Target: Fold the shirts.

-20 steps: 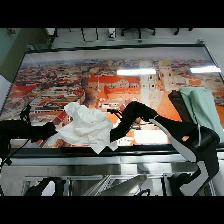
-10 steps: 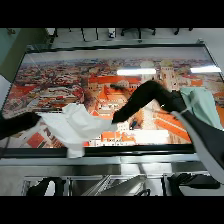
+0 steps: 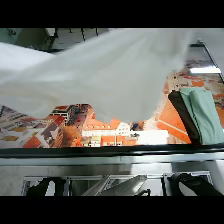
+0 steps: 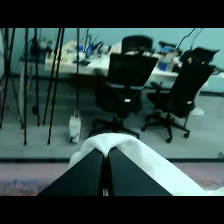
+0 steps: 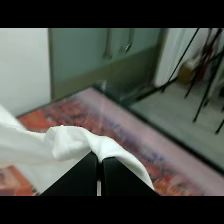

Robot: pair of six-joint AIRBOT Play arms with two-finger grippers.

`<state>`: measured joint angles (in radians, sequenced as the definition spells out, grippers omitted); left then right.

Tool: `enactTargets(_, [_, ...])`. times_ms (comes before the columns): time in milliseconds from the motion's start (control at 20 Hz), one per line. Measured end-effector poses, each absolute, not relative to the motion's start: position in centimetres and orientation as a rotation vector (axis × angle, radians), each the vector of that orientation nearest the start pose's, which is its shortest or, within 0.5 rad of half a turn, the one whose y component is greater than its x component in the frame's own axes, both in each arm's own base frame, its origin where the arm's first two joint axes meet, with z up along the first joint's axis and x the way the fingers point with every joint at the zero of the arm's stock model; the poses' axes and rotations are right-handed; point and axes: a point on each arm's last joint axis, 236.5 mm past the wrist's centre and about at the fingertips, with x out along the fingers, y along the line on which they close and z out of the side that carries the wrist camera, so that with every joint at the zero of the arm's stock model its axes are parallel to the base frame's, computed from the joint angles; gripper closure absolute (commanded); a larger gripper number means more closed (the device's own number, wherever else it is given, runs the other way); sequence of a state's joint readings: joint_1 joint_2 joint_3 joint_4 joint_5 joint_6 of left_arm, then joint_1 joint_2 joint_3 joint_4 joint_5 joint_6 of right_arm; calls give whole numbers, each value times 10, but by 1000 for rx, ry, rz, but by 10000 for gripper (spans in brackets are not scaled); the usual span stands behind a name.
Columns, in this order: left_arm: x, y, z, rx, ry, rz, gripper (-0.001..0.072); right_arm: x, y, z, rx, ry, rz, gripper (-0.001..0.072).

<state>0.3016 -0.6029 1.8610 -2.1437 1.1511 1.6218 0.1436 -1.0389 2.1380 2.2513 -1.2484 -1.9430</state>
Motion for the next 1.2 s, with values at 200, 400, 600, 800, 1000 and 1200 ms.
enactTargets(200, [192, -77, 554, -169, -100, -296, 696, 259, 152, 544, -142, -109, 643, 696])
enactTargets(400, [284, -68, 473, -309, 209, -353, 696, 345, 148, 496, -125, 20, 579, 696])
enactTargets(600, [384, -72, 323, -421, 601, -410, 696, 465, 158, 377, -67, 294, 566, 696])
enactTargets(800, [455, -74, 144, -448, 921, -341, 696, 559, 174, 201, 77, 641, 560, 696])
enactTargets(1000, [492, -65, 23, -427, 1063, -245, 696, 587, 192, 68, 222, 877, 575, 694])
enactTargets(1200, [502, -66, -30, -406, 1177, -246, 17, 587, 199, 22, 299, 971, 582, 235])
